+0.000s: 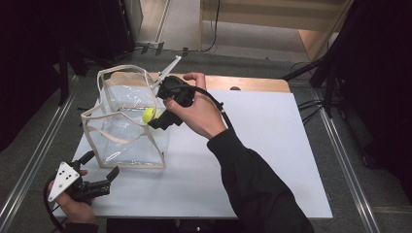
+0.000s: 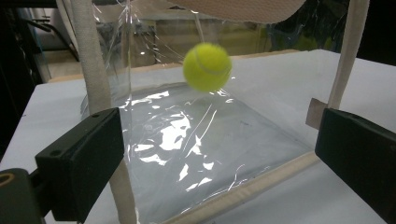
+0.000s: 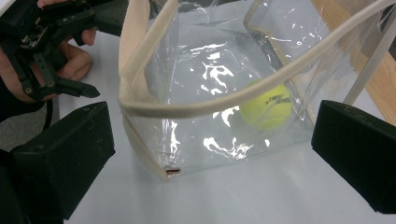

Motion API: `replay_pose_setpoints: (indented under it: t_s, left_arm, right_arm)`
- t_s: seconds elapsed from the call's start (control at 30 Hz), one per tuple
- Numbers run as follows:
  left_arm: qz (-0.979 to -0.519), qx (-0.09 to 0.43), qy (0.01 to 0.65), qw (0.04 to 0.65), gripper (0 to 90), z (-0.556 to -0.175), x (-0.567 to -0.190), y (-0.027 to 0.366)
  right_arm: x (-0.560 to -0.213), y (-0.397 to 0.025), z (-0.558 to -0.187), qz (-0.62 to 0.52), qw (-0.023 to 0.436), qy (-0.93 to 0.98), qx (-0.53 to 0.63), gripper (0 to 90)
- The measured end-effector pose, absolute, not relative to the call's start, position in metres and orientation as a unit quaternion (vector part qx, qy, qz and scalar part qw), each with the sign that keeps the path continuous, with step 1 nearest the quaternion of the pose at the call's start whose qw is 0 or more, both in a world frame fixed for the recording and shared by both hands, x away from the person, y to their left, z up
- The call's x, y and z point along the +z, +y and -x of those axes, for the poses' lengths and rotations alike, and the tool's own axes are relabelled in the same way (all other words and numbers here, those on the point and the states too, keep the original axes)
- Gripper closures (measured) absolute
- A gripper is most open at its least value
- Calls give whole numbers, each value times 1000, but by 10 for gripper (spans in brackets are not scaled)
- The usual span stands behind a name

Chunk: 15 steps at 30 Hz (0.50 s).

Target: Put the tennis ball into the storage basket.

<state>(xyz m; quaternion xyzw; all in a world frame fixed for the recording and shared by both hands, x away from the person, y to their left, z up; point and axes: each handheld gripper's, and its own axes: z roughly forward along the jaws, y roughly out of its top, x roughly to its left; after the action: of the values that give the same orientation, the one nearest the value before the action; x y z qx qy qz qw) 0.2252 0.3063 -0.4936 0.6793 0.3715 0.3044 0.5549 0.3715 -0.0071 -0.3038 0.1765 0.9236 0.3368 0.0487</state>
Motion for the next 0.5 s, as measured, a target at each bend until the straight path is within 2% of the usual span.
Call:
replay_pose_setpoints:
  t_s: [0.5]
  left_arm:
    - [-680, 307, 370, 554, 13, -225, -493, 306]
  right_arm:
    - [-336, -32, -359, -186, 63, 914, 355, 0]
